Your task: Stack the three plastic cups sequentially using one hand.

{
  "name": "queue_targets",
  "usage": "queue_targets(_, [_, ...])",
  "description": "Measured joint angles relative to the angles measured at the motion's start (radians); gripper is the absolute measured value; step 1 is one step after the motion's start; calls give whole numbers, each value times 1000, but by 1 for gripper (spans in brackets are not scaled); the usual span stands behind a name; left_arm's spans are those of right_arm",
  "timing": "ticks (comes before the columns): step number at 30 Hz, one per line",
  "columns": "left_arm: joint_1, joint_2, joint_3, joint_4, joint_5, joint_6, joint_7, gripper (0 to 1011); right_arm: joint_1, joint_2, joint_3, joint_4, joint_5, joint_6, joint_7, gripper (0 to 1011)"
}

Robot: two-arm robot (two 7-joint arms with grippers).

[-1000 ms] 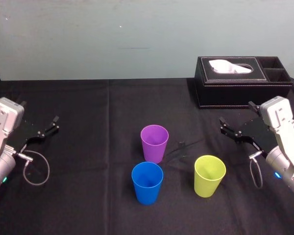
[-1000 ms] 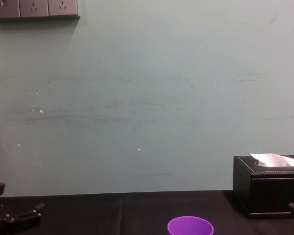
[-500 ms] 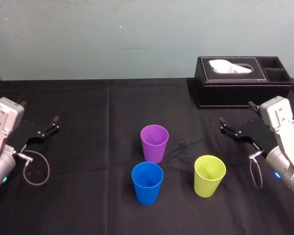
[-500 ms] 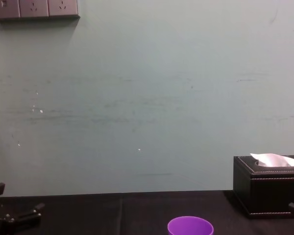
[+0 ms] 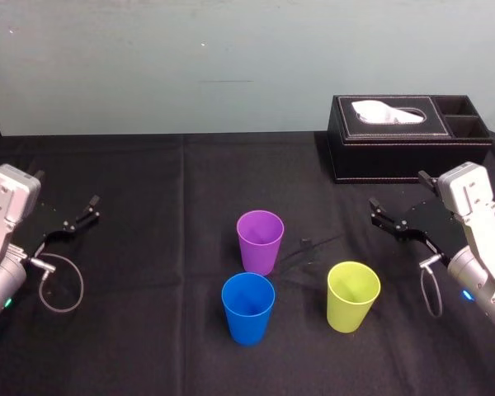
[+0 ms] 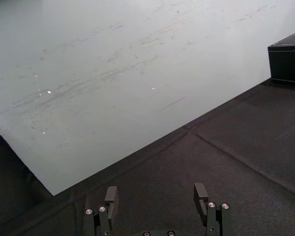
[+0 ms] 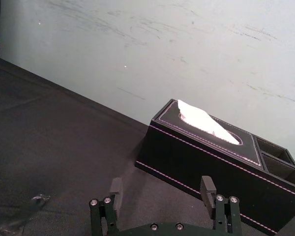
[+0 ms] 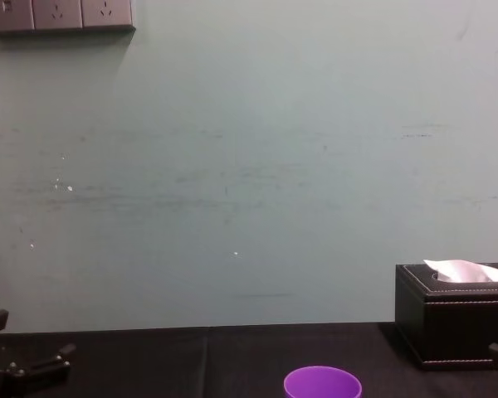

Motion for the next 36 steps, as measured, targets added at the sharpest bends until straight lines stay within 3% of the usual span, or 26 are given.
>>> queue_targets(15, [0,0,0,0,0,0,0,1010,0,-3,3,0,-1,0,1,1000])
queue_targets(19, [0,0,0,0,0,0,0,1010,-8,-5,19,-13,0,3,9,1000])
queue_targets(23, [0,0,0,0,0,0,0,1010,-26,4,46,-45,33,22,41,1000])
queue_targets(33, [0,0,0,0,0,0,0,1010,-86,63,118,-157,107,87,125,1000])
queue_targets(36, [0,0,0,0,0,0,0,1010,-110,95,147,-196,131,107,163,1000])
